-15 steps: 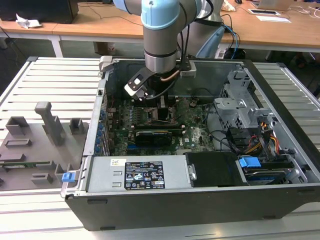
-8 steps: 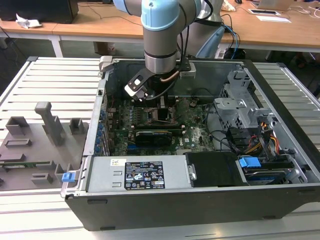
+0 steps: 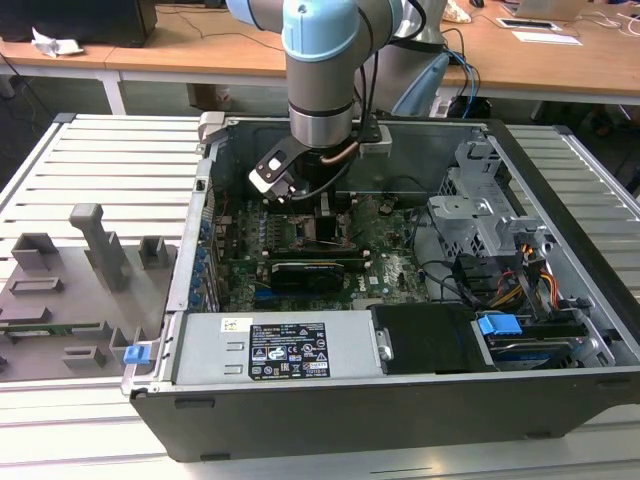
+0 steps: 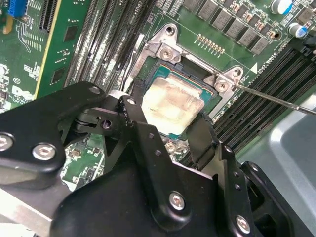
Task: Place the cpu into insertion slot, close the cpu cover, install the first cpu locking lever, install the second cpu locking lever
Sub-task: 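Place the cpu into insertion slot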
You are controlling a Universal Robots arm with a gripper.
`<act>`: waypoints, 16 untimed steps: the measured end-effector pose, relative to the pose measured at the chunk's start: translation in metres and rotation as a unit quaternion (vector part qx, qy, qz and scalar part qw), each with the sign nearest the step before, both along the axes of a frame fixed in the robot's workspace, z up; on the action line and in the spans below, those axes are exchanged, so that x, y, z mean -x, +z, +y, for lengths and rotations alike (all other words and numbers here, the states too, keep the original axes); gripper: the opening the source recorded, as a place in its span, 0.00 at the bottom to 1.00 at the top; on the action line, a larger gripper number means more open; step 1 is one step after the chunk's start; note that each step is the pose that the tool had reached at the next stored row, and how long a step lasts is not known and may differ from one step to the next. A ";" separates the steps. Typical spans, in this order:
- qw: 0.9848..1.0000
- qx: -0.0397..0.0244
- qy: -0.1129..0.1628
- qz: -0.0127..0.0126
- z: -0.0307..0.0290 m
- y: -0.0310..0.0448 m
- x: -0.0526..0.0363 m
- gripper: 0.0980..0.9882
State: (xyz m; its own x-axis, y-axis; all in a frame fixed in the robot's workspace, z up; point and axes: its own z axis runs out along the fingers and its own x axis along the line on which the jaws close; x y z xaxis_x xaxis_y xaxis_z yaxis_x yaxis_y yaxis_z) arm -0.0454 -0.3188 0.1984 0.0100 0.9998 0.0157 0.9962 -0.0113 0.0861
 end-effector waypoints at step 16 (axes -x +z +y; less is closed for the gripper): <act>1.000 0.000 0.000 0.010 0.0000 0.0155 -0.0022 0.35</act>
State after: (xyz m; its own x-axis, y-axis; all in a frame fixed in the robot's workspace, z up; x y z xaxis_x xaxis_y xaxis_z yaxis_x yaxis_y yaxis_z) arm -0.0431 -0.3189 0.2139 0.0103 0.9998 0.0165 0.9978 -0.0113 0.0656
